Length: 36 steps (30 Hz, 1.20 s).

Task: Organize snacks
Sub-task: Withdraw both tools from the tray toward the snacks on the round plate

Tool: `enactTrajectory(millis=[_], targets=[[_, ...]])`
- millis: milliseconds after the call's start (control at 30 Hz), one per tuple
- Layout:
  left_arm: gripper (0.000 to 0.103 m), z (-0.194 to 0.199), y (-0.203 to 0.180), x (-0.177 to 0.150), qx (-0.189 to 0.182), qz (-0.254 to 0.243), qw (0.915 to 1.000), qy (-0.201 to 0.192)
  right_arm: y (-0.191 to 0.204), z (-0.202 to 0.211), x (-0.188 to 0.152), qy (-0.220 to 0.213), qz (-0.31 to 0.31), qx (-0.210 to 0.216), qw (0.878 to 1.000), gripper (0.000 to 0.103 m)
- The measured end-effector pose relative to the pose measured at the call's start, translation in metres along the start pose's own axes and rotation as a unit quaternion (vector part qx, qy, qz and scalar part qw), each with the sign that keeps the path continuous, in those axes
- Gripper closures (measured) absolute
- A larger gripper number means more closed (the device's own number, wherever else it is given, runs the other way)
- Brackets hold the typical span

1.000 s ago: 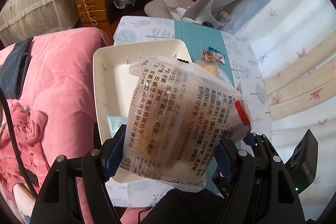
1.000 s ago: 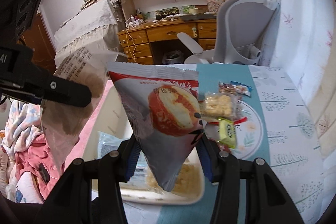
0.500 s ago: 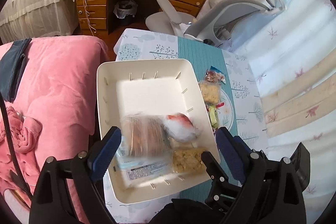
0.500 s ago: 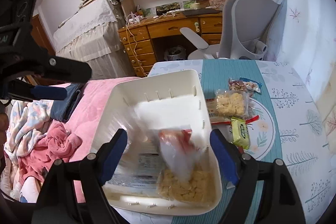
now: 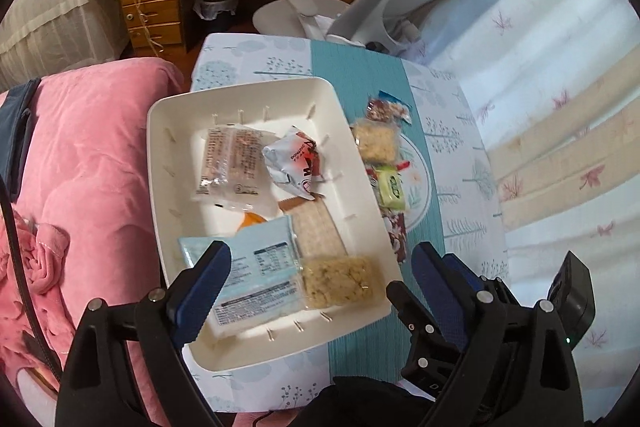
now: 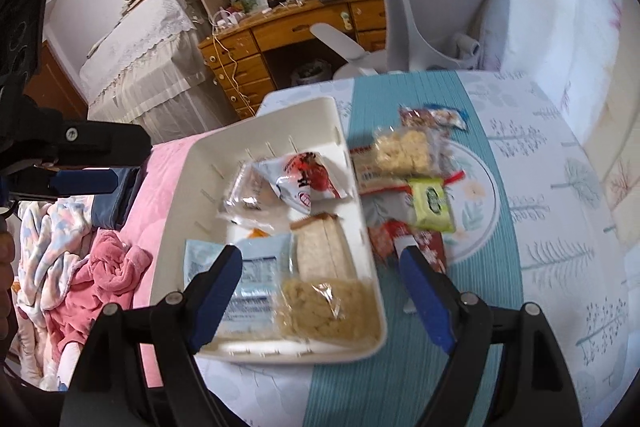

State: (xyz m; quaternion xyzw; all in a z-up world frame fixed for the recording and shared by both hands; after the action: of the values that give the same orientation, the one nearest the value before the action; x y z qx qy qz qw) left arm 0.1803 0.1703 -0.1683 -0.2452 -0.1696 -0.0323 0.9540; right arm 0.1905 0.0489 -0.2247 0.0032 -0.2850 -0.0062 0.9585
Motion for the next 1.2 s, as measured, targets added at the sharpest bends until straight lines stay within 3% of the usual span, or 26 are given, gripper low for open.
enactTrajectory(millis=[367,633,933,1200], targets=[[0.012,-0.024,-0.041,0.02,0.012,-0.072,0.9973,0.005,-0.05,-0.017,-0.019,0.061,-0.032,0.008,0.998,0.021],[0.012,-0.05,-0.064,0.05,0.034,-0.144,0.9887,0.027,-0.078,-0.039,-0.028,0.092,-0.066,0.019,0.993,0.021],[0.012,-0.11,-0.086,0.068,0.055,-0.222,0.9686,0.098,-0.099,-0.068,-0.045,0.143,-0.085,0.034,0.985,0.021],[0.012,-0.175,-0.099,0.078,0.088,-0.277,0.9416,0.171,-0.106,-0.092,-0.056,0.172,-0.048,0.046,0.983,0.021]])
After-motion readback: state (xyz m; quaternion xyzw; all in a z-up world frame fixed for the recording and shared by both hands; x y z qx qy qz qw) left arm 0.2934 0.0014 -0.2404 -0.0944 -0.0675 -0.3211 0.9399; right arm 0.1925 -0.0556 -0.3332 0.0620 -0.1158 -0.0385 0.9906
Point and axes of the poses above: each gripper's, at about its wrist camera, not at the fingertips, and z roughly against the way its jaws point, y to its left, x to its top, the point moved 10 cm from there along -z, roughly the way its jaws point, and after that the axes turned 11 degrees about -x, right-handed, at the moved point
